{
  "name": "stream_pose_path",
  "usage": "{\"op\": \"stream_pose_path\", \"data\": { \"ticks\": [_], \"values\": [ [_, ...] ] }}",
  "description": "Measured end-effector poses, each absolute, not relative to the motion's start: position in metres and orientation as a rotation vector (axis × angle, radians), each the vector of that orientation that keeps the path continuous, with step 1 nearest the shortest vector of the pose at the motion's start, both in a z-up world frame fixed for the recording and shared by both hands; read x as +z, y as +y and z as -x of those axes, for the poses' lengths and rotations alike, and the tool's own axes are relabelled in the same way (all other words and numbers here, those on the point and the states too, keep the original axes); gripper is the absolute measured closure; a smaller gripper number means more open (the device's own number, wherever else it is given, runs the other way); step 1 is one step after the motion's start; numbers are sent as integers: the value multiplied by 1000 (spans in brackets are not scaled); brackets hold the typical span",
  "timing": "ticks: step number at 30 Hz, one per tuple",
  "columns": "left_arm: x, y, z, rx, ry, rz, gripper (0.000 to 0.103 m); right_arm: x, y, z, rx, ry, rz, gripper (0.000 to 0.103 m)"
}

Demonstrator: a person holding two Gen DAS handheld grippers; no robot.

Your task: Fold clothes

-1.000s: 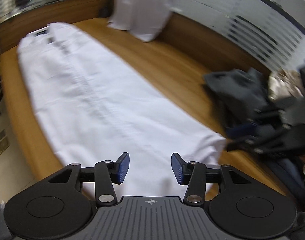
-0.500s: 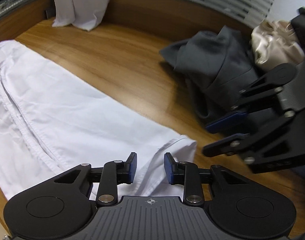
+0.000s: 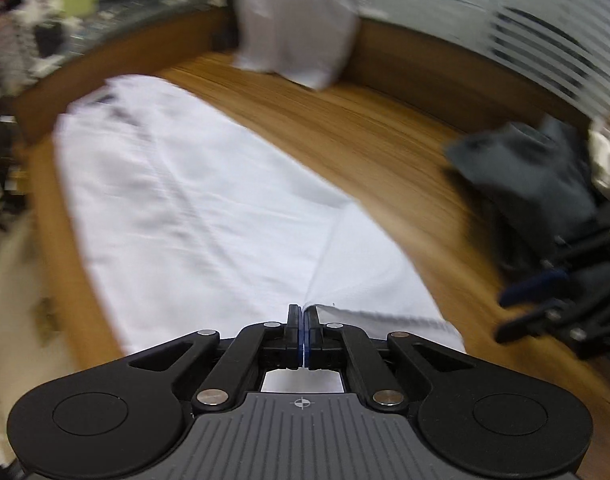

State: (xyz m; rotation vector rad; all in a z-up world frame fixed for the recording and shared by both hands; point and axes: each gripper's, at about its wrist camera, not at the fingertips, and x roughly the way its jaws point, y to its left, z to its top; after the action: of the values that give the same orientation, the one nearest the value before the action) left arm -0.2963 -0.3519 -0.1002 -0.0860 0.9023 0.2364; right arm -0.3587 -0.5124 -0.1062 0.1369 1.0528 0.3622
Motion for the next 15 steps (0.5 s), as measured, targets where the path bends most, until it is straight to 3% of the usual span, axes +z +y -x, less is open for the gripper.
{"op": "stream_pose_path", "data": {
  "ticks": [15],
  "values": [
    [-102,-305,317,435,881,137,100,-107,-466,309,753,1004,-152,70]
  ]
}}
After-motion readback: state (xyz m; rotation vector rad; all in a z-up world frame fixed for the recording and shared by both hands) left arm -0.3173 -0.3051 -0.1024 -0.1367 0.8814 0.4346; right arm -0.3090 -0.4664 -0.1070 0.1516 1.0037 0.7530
